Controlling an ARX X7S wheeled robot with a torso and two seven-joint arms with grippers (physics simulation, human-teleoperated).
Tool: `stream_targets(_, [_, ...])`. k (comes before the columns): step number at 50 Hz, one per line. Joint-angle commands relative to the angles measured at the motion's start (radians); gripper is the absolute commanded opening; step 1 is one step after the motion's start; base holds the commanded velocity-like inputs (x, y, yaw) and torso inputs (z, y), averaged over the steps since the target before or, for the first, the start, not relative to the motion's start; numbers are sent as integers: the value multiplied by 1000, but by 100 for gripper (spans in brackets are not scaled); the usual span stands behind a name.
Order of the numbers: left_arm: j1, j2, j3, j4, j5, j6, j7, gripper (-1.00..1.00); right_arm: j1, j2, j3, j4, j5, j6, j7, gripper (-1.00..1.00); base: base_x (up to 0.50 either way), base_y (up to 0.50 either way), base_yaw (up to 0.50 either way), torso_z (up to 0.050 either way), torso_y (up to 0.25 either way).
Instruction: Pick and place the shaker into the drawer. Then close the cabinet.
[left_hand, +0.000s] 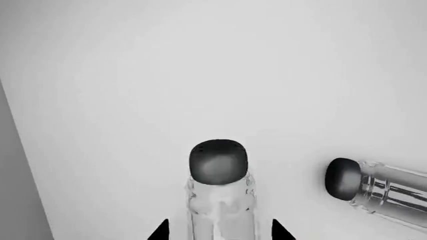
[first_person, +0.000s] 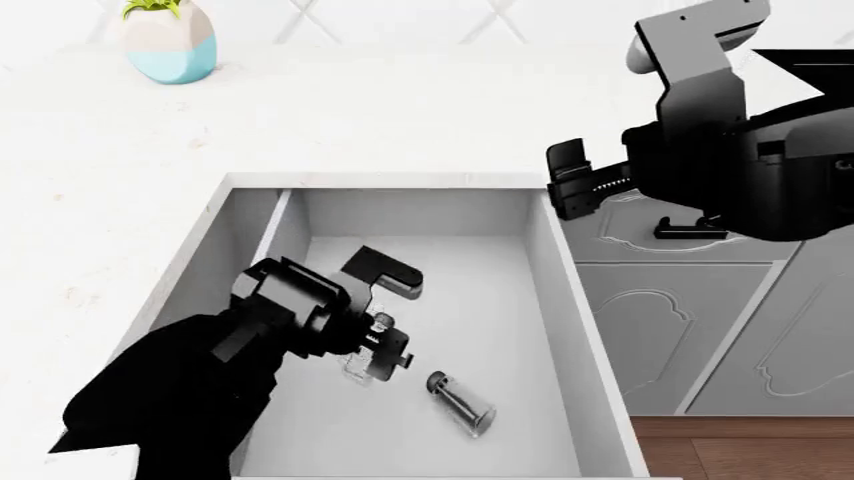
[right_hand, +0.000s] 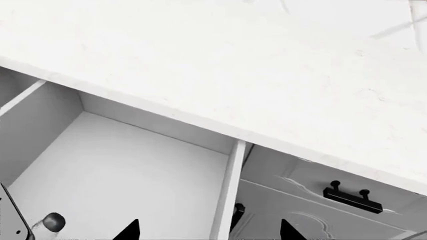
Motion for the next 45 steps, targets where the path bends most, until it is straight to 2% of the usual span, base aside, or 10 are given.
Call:
stream_targets(1, [3,1,39,-12,-34,0,-4,100,-15,-4,-11,2,-22,-14,-18,100,0,0,0,0,0])
stream_targets(6, [-23,1,22,-39,-32,39,-49,100,-20,-5,-16,0,-26,-16,-22,100,0,0,0,0,0])
stream_targets(12, [-116,-1,2,-31,-32,80,-86,100,-23,-7,-14,-3,-22,-21,-17,100,0,0,0,0,0])
stream_targets(13, [-137,-33,-13,38,-46,73,-124,100,-24,-7,-14,-4,-22,-23,-16,100,0,0,0,0,0])
stream_targets(15, [-167,-145,-59,282,-102,20,-262,100,-26,-7,-13,-6,-21,-25,-15,100,0,0,0,0,5])
stream_targets(17, [-190,-210,-91,418,-137,-10,-352,100,-27,-6,-11,-6,-18,-28,-12,100,0,0,0,0,0])
stream_targets(25, [-250,-358,-173,716,-213,-51,-533,100,-22,-1,-1,-23,-2,-33,14,100,0,0,0,0,0])
stream_targets(33, [-326,-450,-229,911,-249,-72,-637,100,-12,-2,15,-28,3,-52,34,100,0,0,0,0,0])
stream_targets(45, [-392,-482,-256,969,-275,-108,-664,100,-2,-15,17,-13,-36,-86,21,100,0,0,0,0,0])
